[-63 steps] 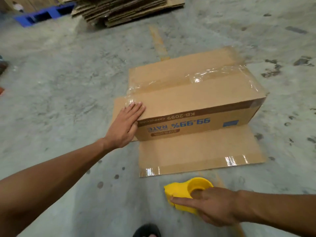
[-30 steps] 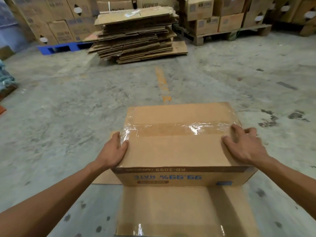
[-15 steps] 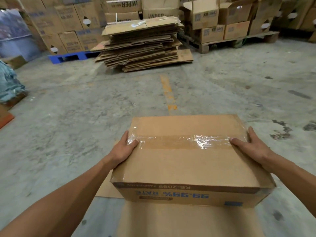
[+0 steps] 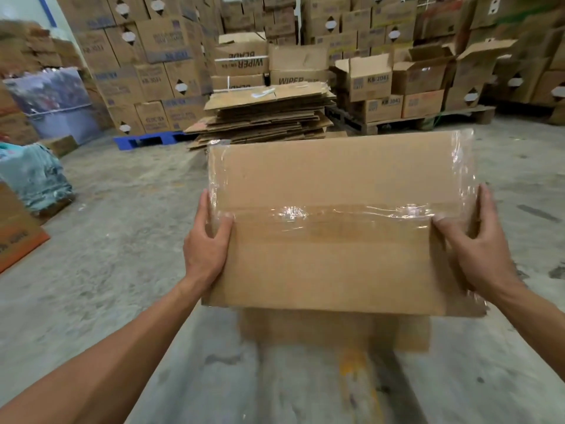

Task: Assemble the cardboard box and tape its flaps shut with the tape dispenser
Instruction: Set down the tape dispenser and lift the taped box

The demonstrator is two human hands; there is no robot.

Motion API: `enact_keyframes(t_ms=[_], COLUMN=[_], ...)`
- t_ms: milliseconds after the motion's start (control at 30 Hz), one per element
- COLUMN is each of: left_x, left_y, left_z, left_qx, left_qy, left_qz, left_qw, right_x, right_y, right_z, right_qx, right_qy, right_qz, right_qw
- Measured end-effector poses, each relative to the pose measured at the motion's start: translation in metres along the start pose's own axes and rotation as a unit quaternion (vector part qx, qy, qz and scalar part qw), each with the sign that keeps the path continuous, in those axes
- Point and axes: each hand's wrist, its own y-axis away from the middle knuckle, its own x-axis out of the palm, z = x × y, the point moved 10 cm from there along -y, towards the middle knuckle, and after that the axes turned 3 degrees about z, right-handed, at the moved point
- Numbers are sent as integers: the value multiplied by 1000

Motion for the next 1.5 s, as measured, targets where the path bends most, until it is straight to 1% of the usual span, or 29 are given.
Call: enact_keyframes(t_ms=[67,133,233,333,467,567,600,667,700,800,833,867,933,1000,1067,1133,1200,1267,1333,1400,1500], left_x=[-9,-9,-2,10,18,24,24,16,8,-6,-11,-15,-24,-26,-21,-18,-15,-11,-5,0,5], left_y=[-7,-3,28,79,135,154,153,142,133,105,97,90,74,60,52,47,39,28,20,19,22], left_z=[-19,-21,7,52,106,120,122,121,112,80,72,67,68,68,71,72,80,93,102,107,105], left_qx=[27,33,10,-16,-38,-27,-28,-44,-51,-60,-70,-78,-111,-134,-154,-155,-172,-216,-247,-278,-310], left_qy=[18,22,-7,-54,-39,-26,-20,-15,-10,61,63,62,18,-25,-43,-51,-47,-28,-13,-9,-15], left_qz=[-24,-15,35,101,162,201,198,155,125,67,46,27,-5,-11,7,31,72,121,164,198,231], left_qw=[999,999,999,993,985,979,980,987,991,994,994,995,994,991,987,986,981,968,955,940,922], right_x=[-4,-2,8,20,23,20,19,19,19,19,20,20,20,19,15,13,14,19,24,29,33], right_y=[-2,3,28,68,104,118,120,122,121,112,108,104,94,80,67,57,46,36,26,23,19], right_z=[21,27,3,-33,-61,-62,-58,-53,-50,-38,-32,-25,-20,-25,-30,-29,-33,-39,-48,-52,-55], right_qx=[-30,-36,-1,39,71,54,49,53,55,49,48,47,65,92,110,112,116,134,179,234,280], right_qy=[-34,-53,-37,-33,-5,9,6,5,12,19,20,23,29,48,96,144,184,227,232,211,170], right_qz=[-13,7,72,133,160,155,153,153,150,130,118,103,68,39,24,35,67,116,167,207,234], right_qw=[999,998,997,990,984,986,987,987,987,990,992,993,995,994,989,983,974,958,941,926,916])
